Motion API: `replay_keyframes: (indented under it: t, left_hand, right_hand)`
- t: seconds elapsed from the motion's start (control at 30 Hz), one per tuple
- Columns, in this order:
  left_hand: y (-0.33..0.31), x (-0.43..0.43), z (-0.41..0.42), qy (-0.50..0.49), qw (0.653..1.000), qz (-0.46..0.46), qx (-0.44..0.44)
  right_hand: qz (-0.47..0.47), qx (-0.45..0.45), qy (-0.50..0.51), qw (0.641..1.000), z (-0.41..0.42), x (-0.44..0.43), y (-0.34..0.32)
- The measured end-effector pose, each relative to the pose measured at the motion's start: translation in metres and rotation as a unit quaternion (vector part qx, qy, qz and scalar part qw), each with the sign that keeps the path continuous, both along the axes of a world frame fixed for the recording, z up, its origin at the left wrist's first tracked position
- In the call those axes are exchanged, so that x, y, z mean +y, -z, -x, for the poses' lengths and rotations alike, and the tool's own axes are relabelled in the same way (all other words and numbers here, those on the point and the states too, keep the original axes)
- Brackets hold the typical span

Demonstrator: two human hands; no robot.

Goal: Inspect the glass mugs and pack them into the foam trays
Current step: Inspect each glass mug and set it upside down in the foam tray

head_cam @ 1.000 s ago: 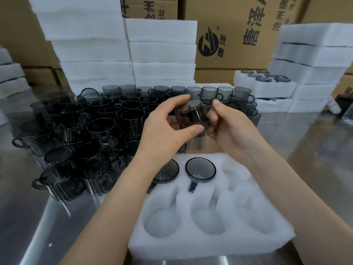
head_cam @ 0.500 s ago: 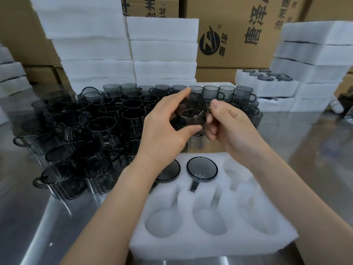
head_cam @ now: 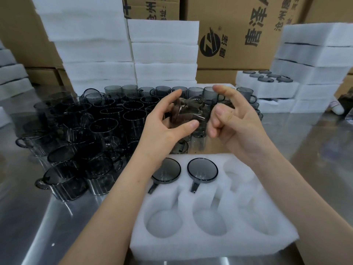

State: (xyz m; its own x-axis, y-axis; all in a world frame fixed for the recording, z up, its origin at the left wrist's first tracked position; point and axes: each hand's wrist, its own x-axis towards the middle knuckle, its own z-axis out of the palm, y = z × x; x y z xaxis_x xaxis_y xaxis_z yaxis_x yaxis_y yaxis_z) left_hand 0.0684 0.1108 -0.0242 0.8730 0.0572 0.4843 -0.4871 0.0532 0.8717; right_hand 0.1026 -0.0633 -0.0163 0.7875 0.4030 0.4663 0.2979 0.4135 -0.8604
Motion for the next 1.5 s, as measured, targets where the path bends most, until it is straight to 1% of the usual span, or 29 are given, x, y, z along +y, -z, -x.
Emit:
replay_keyframes:
  t: [0.07,0.13,0.17,0.3,0.37,0.47,0.57,0.63,0.7,0.8,0.87,0.93,1.1,1.27,1.4,1.5]
  left_hand:
    - [0.000,0.000,0.000,-0.001,1.000,0.003,-0.005]
    - [0.001,0.000,0.000,-0.004,1.000,-0.005,-0.022]
    - [0.001,0.000,0.000,-0.001,0.999,-0.009,-0.033]
    - [0.002,0.000,-0.001,0.041,0.996,-0.049,-0.055]
    - [0.003,0.000,-0.002,0.063,0.995,-0.071,-0.043]
    - [0.003,-0.003,-0.001,0.081,0.993,-0.088,-0.015]
    - [0.003,-0.007,0.001,0.029,0.993,-0.113,-0.018]
    - [0.003,-0.010,0.002,0.000,0.987,-0.157,-0.035]
    - [0.002,-0.013,0.005,-0.012,0.982,-0.182,-0.043]
    - [0.000,-0.014,0.007,-0.048,0.980,-0.184,-0.055]
    - [0.001,-0.012,0.007,-0.067,0.978,-0.189,-0.059]
    - [0.001,-0.010,0.007,-0.073,0.976,-0.196,-0.062]
    - [0.002,-0.008,0.006,-0.046,0.977,-0.199,-0.065]
    - [0.002,-0.009,0.007,-0.029,0.975,-0.207,-0.071]
    - [0.002,-0.007,0.006,-0.073,0.961,-0.258,-0.071]
    - [0.001,-0.008,0.006,-0.118,0.941,-0.305,-0.086]
  right_hand:
    - [-0.002,0.013,0.032,0.999,-0.001,-0.001,0.000]
    - [0.038,0.028,0.071,0.996,-0.001,0.001,0.001]
    - [0.056,0.040,0.071,0.995,0.000,0.003,0.001]
    - [0.098,0.074,0.005,0.992,0.002,0.003,-0.001]
    - [0.105,0.079,-0.015,0.991,0.004,0.003,-0.002]
    - [0.092,0.092,-0.017,0.991,0.003,0.001,-0.002]
    - [0.092,0.071,-0.017,0.993,0.001,0.001,0.000]
    - [0.078,0.054,-0.017,0.995,0.000,0.002,0.002]
    - [0.079,0.049,0.013,0.996,0.002,0.006,0.003]
    - [0.144,0.014,0.098,0.985,0.004,0.012,0.006]
    - [0.175,-0.024,0.116,0.977,0.004,0.014,0.007]
    - [0.166,-0.039,0.114,0.979,0.007,0.016,0.006]
    - [0.089,0.022,0.078,0.993,0.012,0.016,0.000]
    - [0.042,0.076,0.050,0.995,0.009,0.012,-0.001]
    - [0.025,0.104,0.019,0.994,0.007,0.013,-0.001]
    - [0.031,0.077,-0.011,0.996,0.008,0.014,0.000]
